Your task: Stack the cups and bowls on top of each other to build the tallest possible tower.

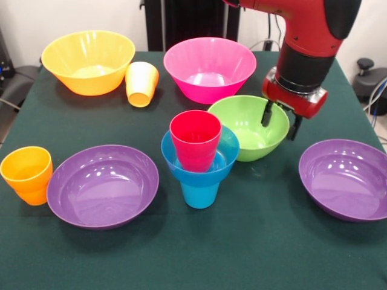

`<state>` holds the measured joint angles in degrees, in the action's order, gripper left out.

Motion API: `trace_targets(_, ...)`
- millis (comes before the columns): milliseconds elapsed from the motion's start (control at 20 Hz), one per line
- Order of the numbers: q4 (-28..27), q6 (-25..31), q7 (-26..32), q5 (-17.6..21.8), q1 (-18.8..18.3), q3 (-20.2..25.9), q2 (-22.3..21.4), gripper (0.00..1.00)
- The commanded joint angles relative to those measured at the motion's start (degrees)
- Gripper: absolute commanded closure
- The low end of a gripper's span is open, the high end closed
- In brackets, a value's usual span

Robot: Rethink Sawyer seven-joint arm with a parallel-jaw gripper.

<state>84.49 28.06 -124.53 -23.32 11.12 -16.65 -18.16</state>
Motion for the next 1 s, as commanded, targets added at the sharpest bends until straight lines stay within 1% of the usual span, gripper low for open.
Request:
trace_targets(50,-6.96,1.95,-4.89,2.28,-0.34,4.02,5.13,0.0)
trace_targets(250,-7.05,2.97,-5.35,2.15,-0.23,3.99,5.14,0.0)
trace_targets(450,-5.68,-0.51,-5.21,2.42,-0.21,4.26,5.21,0.0)
trace_targets(650,-4.83,-2.33,-4.93,3.05,0.15,3.96,5.42,0.0)
trace_targets(800,-4.55,-2.16,-5.0,2.99,0.18,3.9,5.35,0.0)
trace_targets(1000,-4.82,-0.55,-5.38,2.88,0.68,3.39,5.46,0.0)
